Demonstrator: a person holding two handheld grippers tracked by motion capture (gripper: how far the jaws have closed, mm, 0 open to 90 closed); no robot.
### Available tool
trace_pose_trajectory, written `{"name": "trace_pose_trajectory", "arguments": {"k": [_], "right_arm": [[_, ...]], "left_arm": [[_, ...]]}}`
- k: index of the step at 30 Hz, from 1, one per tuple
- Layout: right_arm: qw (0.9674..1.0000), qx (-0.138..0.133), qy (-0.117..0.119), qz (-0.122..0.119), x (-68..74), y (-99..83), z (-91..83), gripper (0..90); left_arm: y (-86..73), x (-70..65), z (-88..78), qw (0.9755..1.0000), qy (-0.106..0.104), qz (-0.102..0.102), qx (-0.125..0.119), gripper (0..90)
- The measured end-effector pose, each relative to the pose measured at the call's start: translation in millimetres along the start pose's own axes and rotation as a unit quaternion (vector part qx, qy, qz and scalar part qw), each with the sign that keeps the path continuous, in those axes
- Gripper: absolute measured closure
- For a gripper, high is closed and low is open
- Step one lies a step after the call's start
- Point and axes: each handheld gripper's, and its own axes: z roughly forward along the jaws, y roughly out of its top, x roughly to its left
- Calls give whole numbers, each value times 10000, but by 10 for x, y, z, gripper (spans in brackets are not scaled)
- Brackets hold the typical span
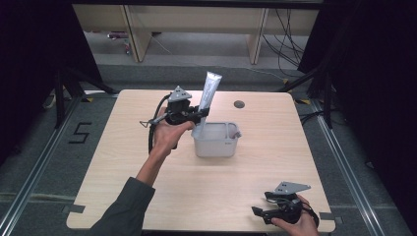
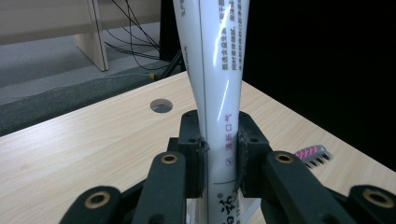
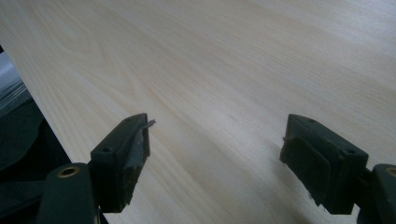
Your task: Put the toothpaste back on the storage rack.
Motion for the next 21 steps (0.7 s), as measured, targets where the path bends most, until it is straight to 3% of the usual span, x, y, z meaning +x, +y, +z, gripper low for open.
{"name": "trace_pose_trajectory", "arguments": {"k": [13, 21], "right_arm": [[10000, -35, 16, 13, -14, -12, -13, 236], [9999, -83, 2, -108, -34, -18, -22, 236]], "left_arm": [[65, -98, 301, 10000, -41, 33, -44, 754], [44, -158, 471, 10000, -43, 75, -39, 754]]}}
